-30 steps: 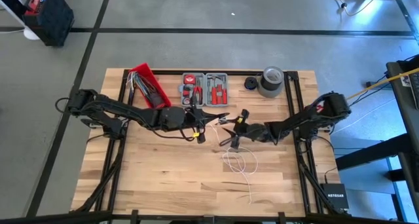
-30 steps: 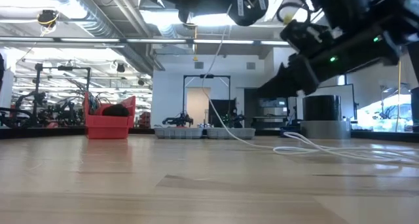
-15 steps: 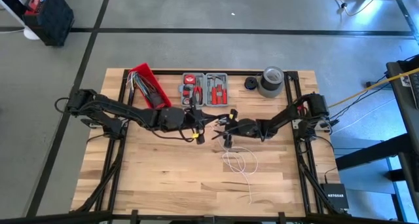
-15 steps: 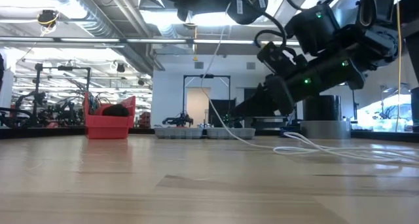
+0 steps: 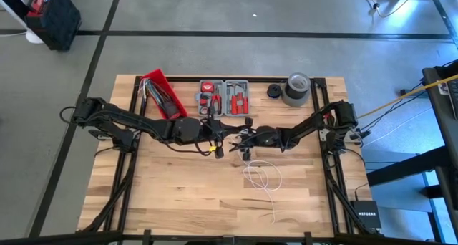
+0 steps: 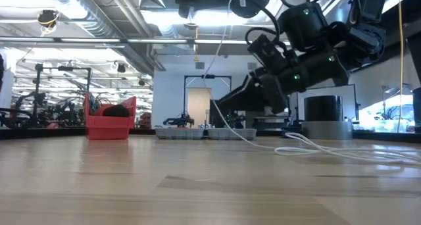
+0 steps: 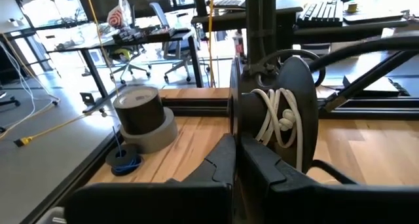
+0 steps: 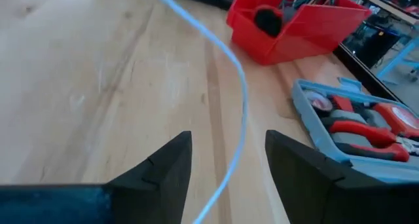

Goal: Coil cords
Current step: Coil the white wire into the spool

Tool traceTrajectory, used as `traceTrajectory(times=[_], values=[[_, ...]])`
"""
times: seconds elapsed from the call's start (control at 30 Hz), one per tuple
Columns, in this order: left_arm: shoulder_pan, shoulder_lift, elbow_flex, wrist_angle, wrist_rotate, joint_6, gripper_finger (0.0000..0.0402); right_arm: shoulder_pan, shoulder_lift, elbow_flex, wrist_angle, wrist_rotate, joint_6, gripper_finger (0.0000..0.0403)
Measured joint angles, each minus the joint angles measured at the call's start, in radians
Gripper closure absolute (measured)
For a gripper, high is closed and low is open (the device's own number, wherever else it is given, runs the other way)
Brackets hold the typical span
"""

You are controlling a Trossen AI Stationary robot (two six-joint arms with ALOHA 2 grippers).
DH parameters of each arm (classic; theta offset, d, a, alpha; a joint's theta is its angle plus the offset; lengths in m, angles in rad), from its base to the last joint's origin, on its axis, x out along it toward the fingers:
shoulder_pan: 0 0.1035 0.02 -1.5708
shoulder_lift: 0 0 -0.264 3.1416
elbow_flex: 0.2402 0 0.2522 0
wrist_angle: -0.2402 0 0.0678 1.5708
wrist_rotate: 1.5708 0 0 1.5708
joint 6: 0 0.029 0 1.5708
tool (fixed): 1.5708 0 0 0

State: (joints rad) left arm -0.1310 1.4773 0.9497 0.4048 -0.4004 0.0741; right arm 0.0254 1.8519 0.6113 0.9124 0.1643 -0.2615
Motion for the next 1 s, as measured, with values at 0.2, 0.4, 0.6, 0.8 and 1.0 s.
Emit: traceTrajectory(times=[0.2,0.4,0.6,0.8,1.0], values=[[-0.001,0.0,0.0,-0.004,0.0,-0.022,0.0402,-0.007,0.0,0.0,-0.019,0.001,-0.034,0.0203],[-0.014,0.0,0.0,-0.017,0.0,-0.042,0.0402,-0.009,0.0,-0.001,-0.031,0.008,-0.078,0.0203],[-0.02,-0.002,0.0,-0.046,0.001,-0.048,0.0402,-0.008,0.0,-0.001,-0.02,0.008,-0.088,0.0203],[-0.02,-0.011,0.0,-0.048,0.001,-0.041,0.0402,-0.006,0.0,-0.001,-0.022,0.007,-0.087,0.0203],[-0.016,-0.011,0.0,-0.048,0.002,-0.036,0.0402,-0.006,0.0,-0.001,0.013,-0.025,-0.072,0.0203]])
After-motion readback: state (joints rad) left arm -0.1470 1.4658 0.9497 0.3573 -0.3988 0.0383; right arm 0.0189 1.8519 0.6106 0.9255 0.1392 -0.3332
